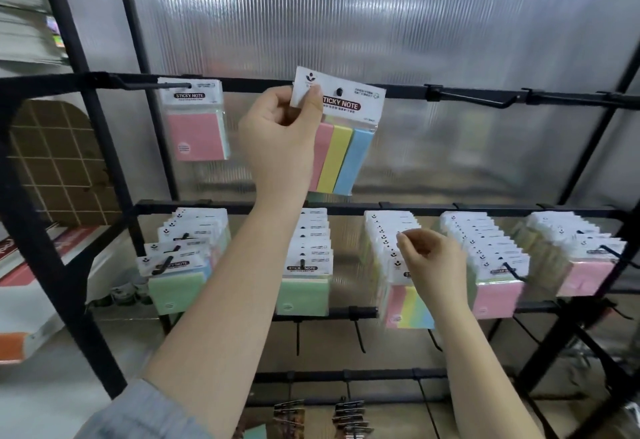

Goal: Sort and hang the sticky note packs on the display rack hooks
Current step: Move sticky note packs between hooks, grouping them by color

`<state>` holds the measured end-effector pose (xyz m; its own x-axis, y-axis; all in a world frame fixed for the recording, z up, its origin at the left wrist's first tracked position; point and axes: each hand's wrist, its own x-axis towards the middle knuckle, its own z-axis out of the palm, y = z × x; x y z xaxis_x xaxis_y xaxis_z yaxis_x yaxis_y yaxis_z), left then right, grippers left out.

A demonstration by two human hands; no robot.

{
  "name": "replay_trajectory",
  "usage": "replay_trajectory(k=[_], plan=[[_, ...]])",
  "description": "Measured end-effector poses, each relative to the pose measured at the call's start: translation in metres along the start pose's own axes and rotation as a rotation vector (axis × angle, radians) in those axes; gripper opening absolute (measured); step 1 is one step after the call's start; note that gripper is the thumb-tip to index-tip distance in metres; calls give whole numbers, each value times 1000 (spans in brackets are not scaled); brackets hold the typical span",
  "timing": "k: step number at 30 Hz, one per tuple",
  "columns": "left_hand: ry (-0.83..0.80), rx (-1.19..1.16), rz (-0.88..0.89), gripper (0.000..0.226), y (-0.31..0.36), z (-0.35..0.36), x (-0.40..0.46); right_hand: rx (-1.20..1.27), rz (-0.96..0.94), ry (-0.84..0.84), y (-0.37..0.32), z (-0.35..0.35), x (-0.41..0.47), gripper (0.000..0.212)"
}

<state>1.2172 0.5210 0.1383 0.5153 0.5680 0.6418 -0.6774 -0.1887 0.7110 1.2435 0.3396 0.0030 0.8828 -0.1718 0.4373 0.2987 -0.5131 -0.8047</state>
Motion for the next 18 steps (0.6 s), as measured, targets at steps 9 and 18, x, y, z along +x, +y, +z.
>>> replay_trajectory(k=[9,18], plan=[[32,2,-86,21,-24,10,8,-78,-10,-18,-5,-2,-1,12],[12,78,-158,20,-61,32,48,-155,-13,-25,1,-2,6,15]])
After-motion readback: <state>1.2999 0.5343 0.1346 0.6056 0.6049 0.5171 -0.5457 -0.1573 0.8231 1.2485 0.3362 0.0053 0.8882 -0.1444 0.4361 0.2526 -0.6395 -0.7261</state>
